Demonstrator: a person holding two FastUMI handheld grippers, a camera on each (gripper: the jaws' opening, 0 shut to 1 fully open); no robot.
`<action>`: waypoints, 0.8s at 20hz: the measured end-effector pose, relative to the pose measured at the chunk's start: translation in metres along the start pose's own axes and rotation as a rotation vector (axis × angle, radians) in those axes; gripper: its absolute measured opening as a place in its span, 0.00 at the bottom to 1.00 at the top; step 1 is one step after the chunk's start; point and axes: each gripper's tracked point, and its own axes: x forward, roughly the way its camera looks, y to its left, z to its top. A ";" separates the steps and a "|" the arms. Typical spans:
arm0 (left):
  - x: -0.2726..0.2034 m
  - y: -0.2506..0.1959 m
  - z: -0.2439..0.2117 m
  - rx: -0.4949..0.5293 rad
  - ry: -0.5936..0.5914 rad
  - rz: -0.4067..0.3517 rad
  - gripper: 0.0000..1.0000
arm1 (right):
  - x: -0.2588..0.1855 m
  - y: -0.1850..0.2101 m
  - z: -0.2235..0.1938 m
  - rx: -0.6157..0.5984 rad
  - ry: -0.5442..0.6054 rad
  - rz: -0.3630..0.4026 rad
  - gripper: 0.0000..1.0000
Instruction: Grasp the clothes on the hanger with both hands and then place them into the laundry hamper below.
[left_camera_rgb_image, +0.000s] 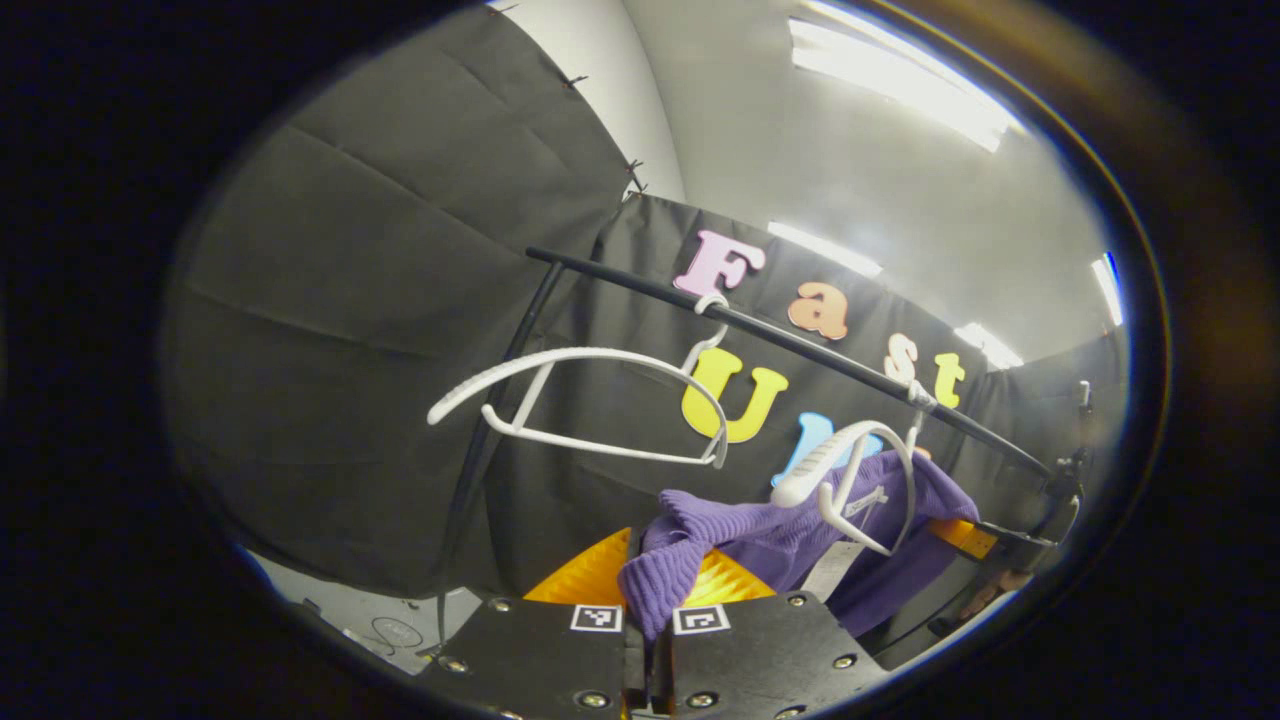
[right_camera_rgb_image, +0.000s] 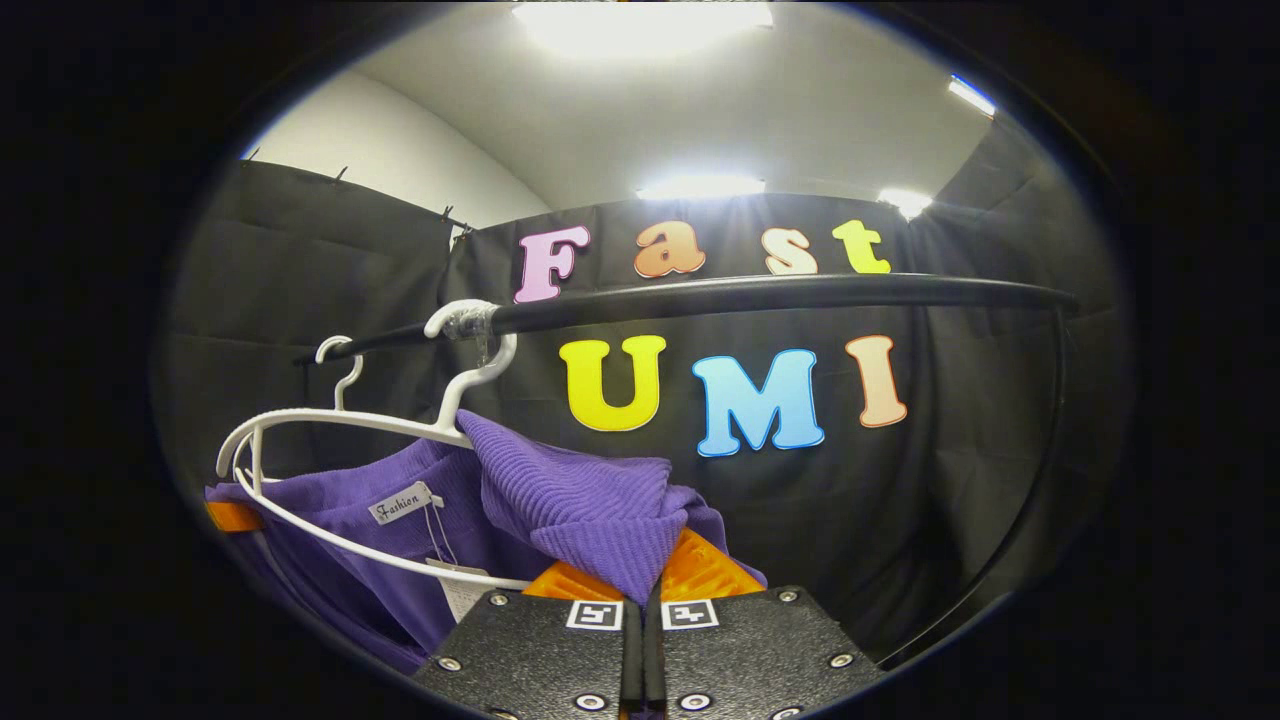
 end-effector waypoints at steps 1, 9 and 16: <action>0.000 -0.007 -0.004 0.007 0.004 -0.002 0.04 | 0.004 -0.006 0.000 0.000 -0.005 -0.003 0.00; 0.022 -0.069 -0.031 0.061 0.034 -0.041 0.00 | 0.016 -0.070 -0.015 0.079 0.017 -0.075 0.00; 0.044 -0.101 -0.048 0.077 0.037 -0.029 0.04 | 0.026 -0.112 -0.021 0.087 0.011 -0.101 0.00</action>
